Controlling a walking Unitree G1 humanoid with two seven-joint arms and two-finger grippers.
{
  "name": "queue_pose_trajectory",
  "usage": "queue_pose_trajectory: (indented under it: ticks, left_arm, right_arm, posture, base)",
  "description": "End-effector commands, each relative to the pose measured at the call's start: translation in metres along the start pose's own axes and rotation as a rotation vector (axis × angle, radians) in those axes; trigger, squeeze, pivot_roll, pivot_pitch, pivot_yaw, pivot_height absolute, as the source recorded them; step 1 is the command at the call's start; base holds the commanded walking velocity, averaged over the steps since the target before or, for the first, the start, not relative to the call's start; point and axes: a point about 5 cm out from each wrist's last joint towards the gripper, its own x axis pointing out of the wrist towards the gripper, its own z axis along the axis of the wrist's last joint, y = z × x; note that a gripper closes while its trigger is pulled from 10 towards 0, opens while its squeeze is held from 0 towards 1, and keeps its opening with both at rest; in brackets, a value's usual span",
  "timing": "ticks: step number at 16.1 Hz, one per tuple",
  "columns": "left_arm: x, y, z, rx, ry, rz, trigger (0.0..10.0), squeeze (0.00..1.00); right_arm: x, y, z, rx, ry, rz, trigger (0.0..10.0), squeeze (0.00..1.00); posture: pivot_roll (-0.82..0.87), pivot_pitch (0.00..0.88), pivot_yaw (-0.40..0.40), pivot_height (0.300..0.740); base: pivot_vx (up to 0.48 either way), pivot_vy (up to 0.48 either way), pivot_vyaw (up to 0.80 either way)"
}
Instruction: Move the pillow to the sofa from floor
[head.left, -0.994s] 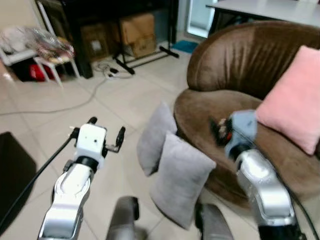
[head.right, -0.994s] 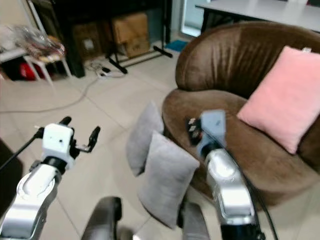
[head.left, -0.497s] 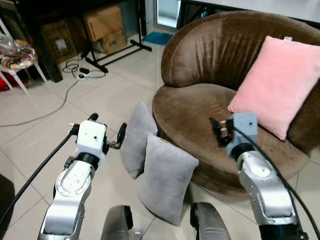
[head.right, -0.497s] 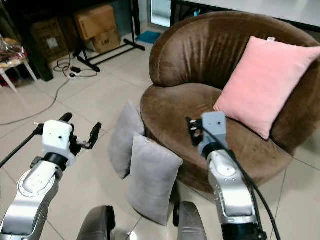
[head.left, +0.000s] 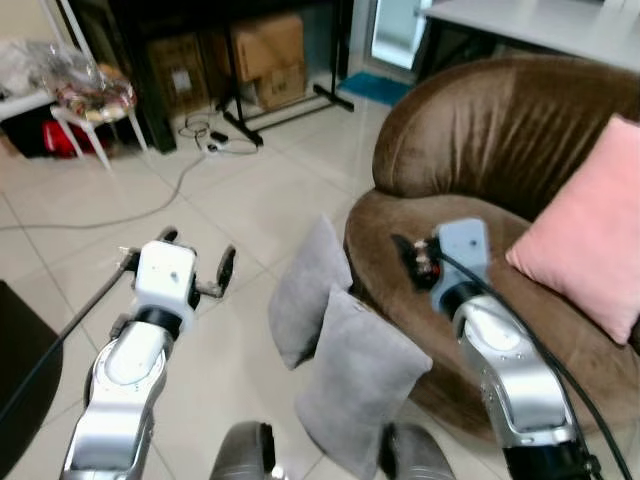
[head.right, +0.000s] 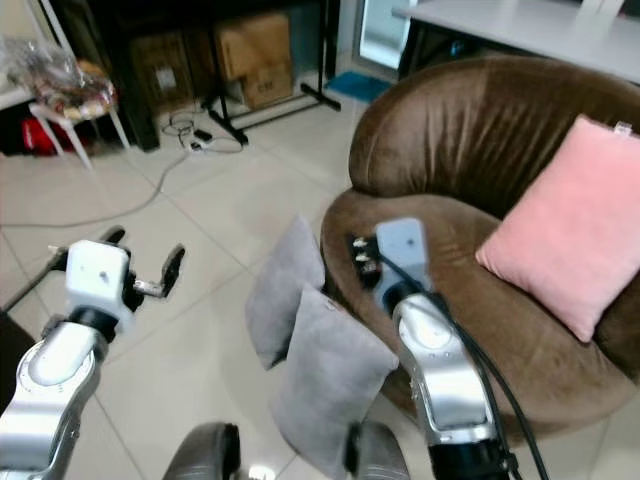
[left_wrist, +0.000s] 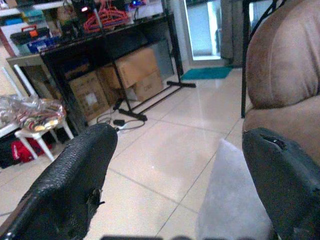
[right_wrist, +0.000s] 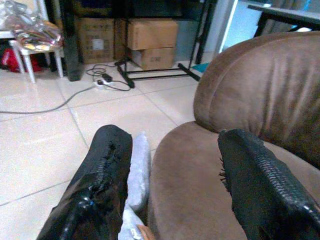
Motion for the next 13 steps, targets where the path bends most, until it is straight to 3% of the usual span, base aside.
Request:
queue_pose_trajectory:
  ticks: [1, 3, 8, 13]
  left_arm:
    - [0.0015, -0.009, 0.0012, -0.014, -0.003, -0.034, 10.0, 0.0]
    - [0.002, -0.0092, 0.0007, -0.013, 0.001, -0.036, 10.0, 0.0]
    - [0.0034, -0.01, 0.0006, -0.016, 0.004, -0.043, 10.0, 0.0]
    - [0.0034, -0.009, 0.0011, 0.002, -0.001, -0.022, 10.0, 0.0]
  right_arm:
    - [-0.0021, -0.0136, -0.0042, -0.004, 0.018, -0.05, 10.0, 0.0]
    - [-0.0027, -0.015, -0.0048, 0.017, 0.017, -0.063, 10.0, 0.0]
    - [-0.0033, -0.0186, -0.007, 0.026, 0.033, -0.087, 10.0, 0.0]
    - [-0.0019, -0.0164, -0.006, 0.019, 0.03, -0.066, 10.0, 0.0]
  posture:
    - [-0.1, 0.0, 0.023, 0.61]
    - [-0.1, 0.0, 0.023, 0.61]
    - [-0.11, 0.0, 0.029, 0.61]
    - [-0.1, 0.0, 0.023, 0.61]
  base:
    - [0.281, 0.0, 0.0]
    - [0.277, 0.0, 0.0]
    - [0.283, 0.0, -0.69]
    - [0.165, 0.0, 0.0]
